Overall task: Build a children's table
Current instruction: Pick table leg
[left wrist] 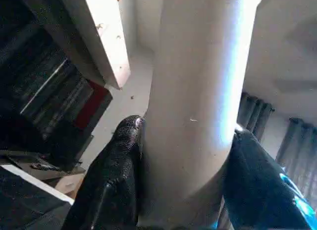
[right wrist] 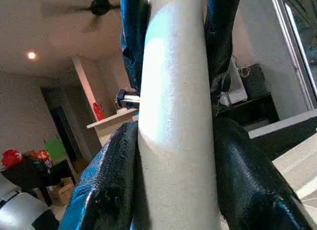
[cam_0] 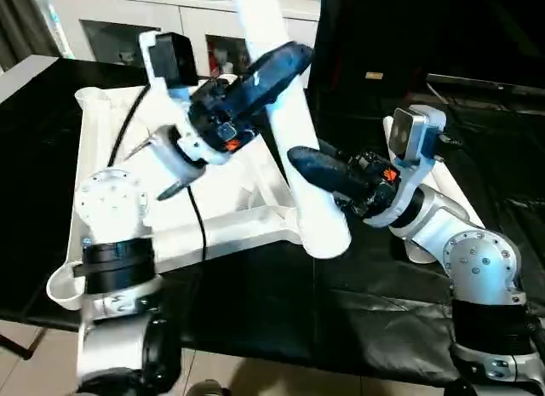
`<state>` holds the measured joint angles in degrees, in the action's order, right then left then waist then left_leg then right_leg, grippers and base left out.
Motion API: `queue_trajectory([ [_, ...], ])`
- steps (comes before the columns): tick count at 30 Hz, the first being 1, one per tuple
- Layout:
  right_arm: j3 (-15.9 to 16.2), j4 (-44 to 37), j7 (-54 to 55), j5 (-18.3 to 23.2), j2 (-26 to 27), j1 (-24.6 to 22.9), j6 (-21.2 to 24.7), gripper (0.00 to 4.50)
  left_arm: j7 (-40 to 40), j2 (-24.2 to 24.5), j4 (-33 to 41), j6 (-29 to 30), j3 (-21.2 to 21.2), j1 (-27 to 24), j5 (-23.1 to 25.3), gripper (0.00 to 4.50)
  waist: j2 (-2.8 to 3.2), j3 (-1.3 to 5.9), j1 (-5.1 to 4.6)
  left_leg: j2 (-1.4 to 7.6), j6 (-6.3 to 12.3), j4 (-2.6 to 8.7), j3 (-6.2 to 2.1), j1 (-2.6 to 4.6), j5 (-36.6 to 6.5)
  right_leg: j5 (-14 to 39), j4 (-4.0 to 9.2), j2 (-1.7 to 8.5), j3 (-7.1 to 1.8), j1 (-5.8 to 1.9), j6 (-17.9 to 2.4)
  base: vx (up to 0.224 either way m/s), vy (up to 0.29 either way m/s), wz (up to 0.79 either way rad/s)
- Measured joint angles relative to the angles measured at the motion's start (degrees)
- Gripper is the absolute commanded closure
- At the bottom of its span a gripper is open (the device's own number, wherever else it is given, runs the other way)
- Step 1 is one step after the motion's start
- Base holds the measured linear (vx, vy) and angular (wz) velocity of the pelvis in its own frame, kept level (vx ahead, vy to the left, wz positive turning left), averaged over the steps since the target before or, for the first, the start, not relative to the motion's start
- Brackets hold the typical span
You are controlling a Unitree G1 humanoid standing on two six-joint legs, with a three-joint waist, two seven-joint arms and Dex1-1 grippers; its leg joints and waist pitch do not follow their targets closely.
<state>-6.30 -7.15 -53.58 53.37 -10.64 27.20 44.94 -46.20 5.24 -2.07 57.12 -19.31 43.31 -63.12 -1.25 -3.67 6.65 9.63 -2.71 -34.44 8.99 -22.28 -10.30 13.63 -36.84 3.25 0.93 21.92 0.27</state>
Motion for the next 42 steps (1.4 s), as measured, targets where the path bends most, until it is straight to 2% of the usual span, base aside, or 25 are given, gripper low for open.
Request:
queue_trajectory([
  [4,0.18,0.63,0.22,-0.70,-0.71,0.00,-0.41,2.66,0.33,0.60,-0.45,-1.90,1.35,0.08,2.16,2.57,0.00,0.00,0.00,0.00,0.00,0.00,0.00,0.01,0.00,-0.01,-0.01,0.00,0.00,-0.01,0.01,0.000,0.000,0.00],
  [5,0.45,0.80,0.55,-1.34,-1.03,0.01,-0.57,2.32,0.69,0.85,-0.61,-2.58,1.87,0.08,3.21,2.59,0.00,0.00,-0.03,0.00,-0.01,0.00,0.00,0.01,0.01,-0.01,-0.01,0.00,0.00,-0.01,0.03,0.000,0.000,0.00],
  [6,0.76,1.04,0.89,-1.99,-1.29,0.03,-0.77,2.32,1.05,1.20,-0.69,-3.09,2.34,0.08,4.21,2.59,0.00,0.00,-0.04,0.00,-0.01,0.00,0.00,0.02,0.01,-0.02,-0.01,0.00,0.00,-0.01,0.03,0.000,0.000,0.00],
  [7,1.29,1.48,1.69,-3.28,-1.48,0.22,-1.53,1.98,1.82,1.64,-0.77,-4.03,3.01,0.10,5.75,2.61,0.00,0.00,-0.05,0.01,-0.02,0.00,0.00,0.02,0.01,-0.02,-0.02,0.00,0.00,-0.01,0.04,0.000,0.000,0.00],
  [10,1.93,2.97,3.87,-6.98,-2.16,0.53,-3.93,1.85,3.66,2.86,-1.31,-6.01,4.51,0.11,9.64,2.65,0.00,0.00,-0.17,0.00,-0.05,0.00,0.00,0.03,0.03,-0.03,-0.04,0.00,0.00,-0.01,0.05,0.000,0.000,0.00],
  [13,2.54,4.02,5.34,-10.27,-2.84,1.04,-5.72,1.48,4.63,4.44,-1.31,-8.33,6.62,0.12,13.73,2.66,0.00,0.00,-0.17,0.01,-0.06,0.00,0.00,0.02,0.04,-0.03,-0.05,0.00,0.00,0.00,0.06,0.000,0.000,0.00],
  [18,3.63,5.62,9.10,-15.61,-4.58,2.14,-7.82,1.11,9.12,7.00,-1.40,-13.15,14.21,1.73,24.49,2.68,-0.06,-0.02,0.02,0.01,-0.10,-0.01,0.00,0.01,0.07,-0.08,-0.03,0.00,0.00,-0.01,0.15,0.000,0.000,0.00],
  [19,4.57,5.61,10.79,-17.87,-4.79,2.15,-9.14,1.06,10.64,7.30,-1.59,-14.34,15.69,2.04,27.09,2.68,-0.06,-0.02,-0.05,0.01,-0.11,-0.01,0.01,0.02,0.08,-0.10,-0.04,0.00,-0.01,-0.02,0.17,0.000,0.000,0.00],
  [20,5.75,5.65,12.81,-20.36,-4.99,2.18,-9.51,1.05,12.62,7.25,-2.10,-15.40,17.20,2.35,29.72,2.68,-0.08,-0.02,-0.14,0.01,-0.15,-0.01,0.00,0.02,0.11,-0.12,-0.04,0.00,-0.01,-0.01,0.21,0.000,0.000,0.00],
  [23,8.55,6.27,15.66,-23.83,-5.49,2.22,-8.86,1.05,15.42,6.58,-3.50,-16.36,19.19,2.35,33.23,2.68,-0.12,-0.05,-0.22,0.02,-0.19,0.00,0.01,0.02,0.13,-0.12,-0.08,0.00,-0.01,0.01,0.21,0.000,0.000,0.00],
  [28,11.28,6.58,18.90,-27.06,-4.57,3.43,-7.80,1.05,17.85,5.01,-3.72,-17.79,20.10,2.43,35.62,2.68,-0.13,-0.06,-0.38,0.03,-0.22,0.00,0.01,0.02,0.15,-0.12,-0.10,-0.01,-0.01,0.02,0.21,0.000,0.000,0.00],
  [33,11.37,7.72,22.19,-27.50,-1.25,4.21,-6.41,1.05,17.90,4.06,-3.93,-18.81,20.40,3.49,36.04,2.68,-0.15,-0.07,-0.25,0.03,-0.20,-0.01,0.01,0.01,0.14,-0.12,-0.11,-0.01,-0.01,0.02,0.20,0.000,0.000,0.00],
  [35,11.43,7.75,22.50,-27.33,-0.81,4.20,-5.27,1.39,17.85,4.05,-3.93,-19.16,20.37,3.93,36.06,2.68,-0.15,-0.07,-0.16,0.02,-0.20,-0.02,0.01,0.02,0.14,-0.12,-0.10,0.00,-0.01,0.02,0.20,0.000,0.000,0.00],
  [42,11.32,8.87,24.44,-27.09,0.98,4.19,-4.01,1.97,17.78,3.29,-3.95,-19.20,20.35,3.92,36.03,2.68,-0.16,-0.07,-0.26,0.03,-0.21,-0.02,0.01,0.03,0.15,-0.13,-0.14,0.00,-0.01,0.02,0.20,0.000,0.000,0.00],
])
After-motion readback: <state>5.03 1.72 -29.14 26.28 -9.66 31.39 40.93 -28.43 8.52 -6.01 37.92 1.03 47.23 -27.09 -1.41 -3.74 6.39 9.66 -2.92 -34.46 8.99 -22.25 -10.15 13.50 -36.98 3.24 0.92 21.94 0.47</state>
